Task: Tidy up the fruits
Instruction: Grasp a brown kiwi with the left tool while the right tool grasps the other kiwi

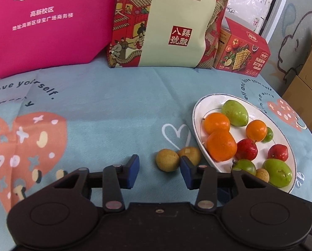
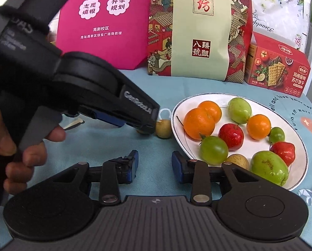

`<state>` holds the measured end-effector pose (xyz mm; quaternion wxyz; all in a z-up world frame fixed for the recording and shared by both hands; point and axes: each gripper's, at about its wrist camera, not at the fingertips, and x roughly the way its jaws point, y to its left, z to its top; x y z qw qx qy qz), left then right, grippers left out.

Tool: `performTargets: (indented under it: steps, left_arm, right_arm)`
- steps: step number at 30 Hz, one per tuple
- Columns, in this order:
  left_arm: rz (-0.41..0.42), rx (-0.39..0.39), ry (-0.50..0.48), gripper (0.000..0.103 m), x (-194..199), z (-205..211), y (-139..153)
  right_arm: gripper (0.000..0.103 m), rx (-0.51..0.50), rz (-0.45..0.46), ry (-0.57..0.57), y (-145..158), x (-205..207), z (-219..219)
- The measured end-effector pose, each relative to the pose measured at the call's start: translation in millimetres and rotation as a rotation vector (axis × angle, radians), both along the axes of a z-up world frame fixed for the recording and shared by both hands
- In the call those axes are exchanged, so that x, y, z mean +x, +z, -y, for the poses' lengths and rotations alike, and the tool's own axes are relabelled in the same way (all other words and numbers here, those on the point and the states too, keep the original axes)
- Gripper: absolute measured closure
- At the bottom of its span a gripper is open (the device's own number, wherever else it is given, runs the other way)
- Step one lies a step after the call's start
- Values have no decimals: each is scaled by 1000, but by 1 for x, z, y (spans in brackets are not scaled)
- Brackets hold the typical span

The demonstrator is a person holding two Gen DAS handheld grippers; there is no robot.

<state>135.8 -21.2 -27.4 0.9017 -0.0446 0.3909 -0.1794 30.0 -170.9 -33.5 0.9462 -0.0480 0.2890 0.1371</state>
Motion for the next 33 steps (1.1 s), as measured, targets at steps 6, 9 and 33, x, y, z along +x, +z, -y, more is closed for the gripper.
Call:
performTargets:
  steps: [6, 9, 33]
  left_arm:
    - [6, 2, -20, 0, 7, 3, -2]
    - [-2, -8, -25, 0, 7, 0, -1]
    - [3, 1, 176, 0, -16, -72, 2]
  right_arm:
    - [44, -11, -4, -3, -1, 1, -2]
    - [44, -15, -9, -2, 0, 3, -3]
    - [73, -54, -1, -122, 3, 31, -16]
